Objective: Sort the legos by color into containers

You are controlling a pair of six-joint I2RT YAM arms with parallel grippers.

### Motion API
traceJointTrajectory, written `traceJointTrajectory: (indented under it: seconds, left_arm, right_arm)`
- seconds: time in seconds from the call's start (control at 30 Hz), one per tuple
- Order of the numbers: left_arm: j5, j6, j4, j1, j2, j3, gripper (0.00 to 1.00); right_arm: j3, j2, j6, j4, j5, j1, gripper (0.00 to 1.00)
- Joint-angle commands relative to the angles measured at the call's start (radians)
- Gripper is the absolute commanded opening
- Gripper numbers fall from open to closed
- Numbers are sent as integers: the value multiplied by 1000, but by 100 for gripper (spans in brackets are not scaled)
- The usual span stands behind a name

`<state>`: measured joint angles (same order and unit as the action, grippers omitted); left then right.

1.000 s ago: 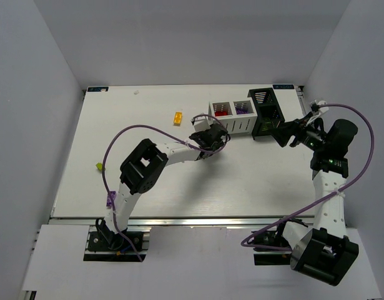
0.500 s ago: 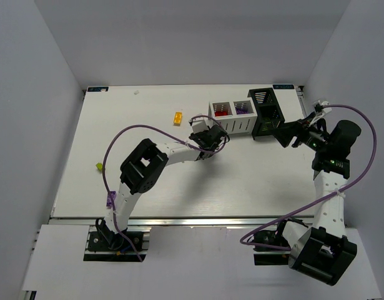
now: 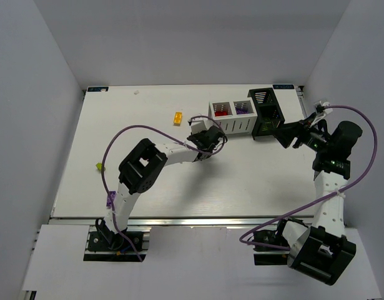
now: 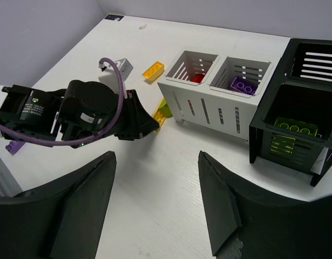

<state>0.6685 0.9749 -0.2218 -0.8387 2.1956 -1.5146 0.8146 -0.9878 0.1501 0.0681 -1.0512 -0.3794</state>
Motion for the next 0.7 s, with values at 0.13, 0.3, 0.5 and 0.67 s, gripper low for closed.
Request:
traceJointTrajectory:
  seconds: [0.13,0.3,0.5,0.67]
  left_arm:
    - [28,-85,-7,7,-181,135,0]
    - [-70,-255,77,7,-405,322,0]
    - [-500,-552,202,7,-822,545,0]
    - [-726,-674,164,16,-1039,671,0]
  right_arm:
    - [-8,24,5,47,-52,-9,67]
    - [-14,11,-23,25,-180,2,70]
    - [15,-15,-133,-98,-266,94,72]
    - [78,-72,-387,-357,-291,239,72]
